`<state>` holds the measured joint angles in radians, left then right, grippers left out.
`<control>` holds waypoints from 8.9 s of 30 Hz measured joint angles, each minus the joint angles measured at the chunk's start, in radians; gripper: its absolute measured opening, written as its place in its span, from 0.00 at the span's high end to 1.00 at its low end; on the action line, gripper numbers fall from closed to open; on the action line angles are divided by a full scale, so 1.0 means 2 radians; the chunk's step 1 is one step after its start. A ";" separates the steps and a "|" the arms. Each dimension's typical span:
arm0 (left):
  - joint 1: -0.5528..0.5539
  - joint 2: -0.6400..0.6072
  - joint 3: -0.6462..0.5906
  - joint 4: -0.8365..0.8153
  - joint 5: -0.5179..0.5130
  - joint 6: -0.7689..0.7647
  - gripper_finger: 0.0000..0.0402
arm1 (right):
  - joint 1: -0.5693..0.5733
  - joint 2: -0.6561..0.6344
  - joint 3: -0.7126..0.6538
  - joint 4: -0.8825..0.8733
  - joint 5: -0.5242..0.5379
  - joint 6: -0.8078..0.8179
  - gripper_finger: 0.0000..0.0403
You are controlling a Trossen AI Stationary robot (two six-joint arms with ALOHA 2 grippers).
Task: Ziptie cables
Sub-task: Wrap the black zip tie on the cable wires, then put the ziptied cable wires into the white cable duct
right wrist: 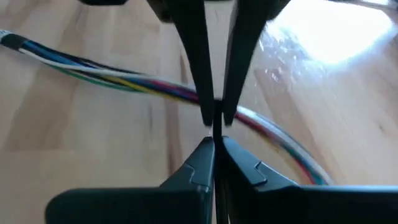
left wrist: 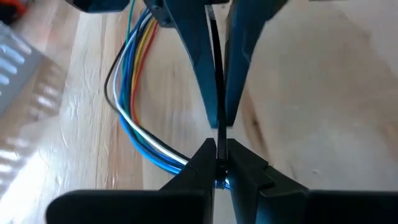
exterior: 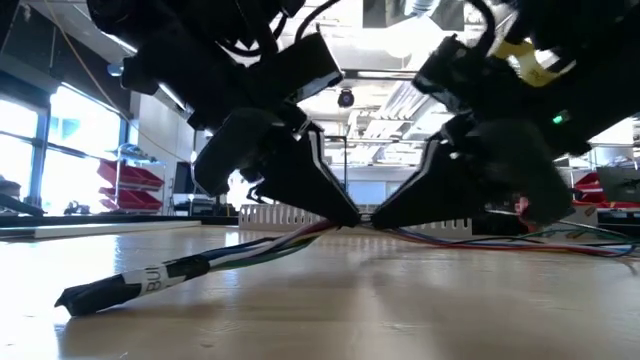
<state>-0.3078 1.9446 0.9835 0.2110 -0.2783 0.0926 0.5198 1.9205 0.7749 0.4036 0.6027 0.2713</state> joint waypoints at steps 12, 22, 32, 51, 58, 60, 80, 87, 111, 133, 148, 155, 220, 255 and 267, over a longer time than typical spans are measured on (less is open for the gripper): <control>-0.003 0.001 -0.004 -0.023 -0.009 -0.006 0.96 | 0.022 -0.010 -0.002 -0.050 0.007 0.057 1.00; -0.005 -0.053 -0.004 -0.043 -0.007 -0.007 0.61 | 0.020 -0.064 -0.002 -0.076 -0.012 0.065 0.86; -0.010 -0.095 -0.003 -0.075 -0.005 -0.007 0.56 | 0.017 -0.084 -0.002 -0.085 -0.033 0.033 0.60; 0.019 -0.072 -0.037 -0.094 -0.150 -0.174 0.67 | -0.116 -0.186 -0.002 -0.203 -0.170 -0.145 0.40; 0.008 -0.072 -0.106 -0.062 -0.177 -0.274 0.71 | -0.249 -0.150 -0.002 -0.150 -0.165 -0.231 0.39; 0.000 -0.072 -0.124 -0.044 -0.187 -0.296 0.71 | -0.290 -0.150 -0.002 -0.118 -0.164 -0.239 0.39; -0.078 -0.072 -0.145 0.088 -0.154 -0.305 0.71 | -0.413 -0.083 -0.002 -0.135 -0.390 -0.258 0.65; -0.117 -0.072 -0.108 0.069 -0.085 -0.260 0.75 | -0.339 -0.083 -0.002 -0.135 -0.393 -0.290 0.98; -0.160 -0.073 -0.013 -0.128 -0.035 -0.476 0.64 | -0.276 -0.138 0.061 -0.263 -0.328 -0.314 0.46; -0.146 0.023 -0.008 -0.055 -0.040 -0.542 0.69 | -0.083 -0.312 -0.157 -0.113 -0.225 -0.120 0.42; -0.149 -0.007 0.047 -0.252 0.004 -0.462 0.98 | -0.086 -0.185 -0.191 -0.070 -0.125 0.006 0.43; -0.157 -0.007 0.096 -0.395 0.005 -0.421 0.99 | -0.081 -0.166 -0.190 -0.070 -0.136 0.054 0.43; -0.229 -0.033 0.024 -0.328 0.118 -0.541 0.99 | 0.045 -0.188 -0.179 -0.148 -0.055 0.037 1.00; -0.237 -0.029 0.095 -0.612 -0.217 -0.496 0.91 | 0.066 -0.189 -0.136 -0.085 0.389 -0.417 1.00; -0.215 -0.029 0.045 -0.501 -0.226 -0.523 0.52 | 0.161 -0.189 -0.135 0.006 0.443 -0.548 1.00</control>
<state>-0.7378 1.8866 1.0732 -0.7901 -0.7309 -0.9524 0.8418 1.5421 0.5045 0.4161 1.4892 -0.8245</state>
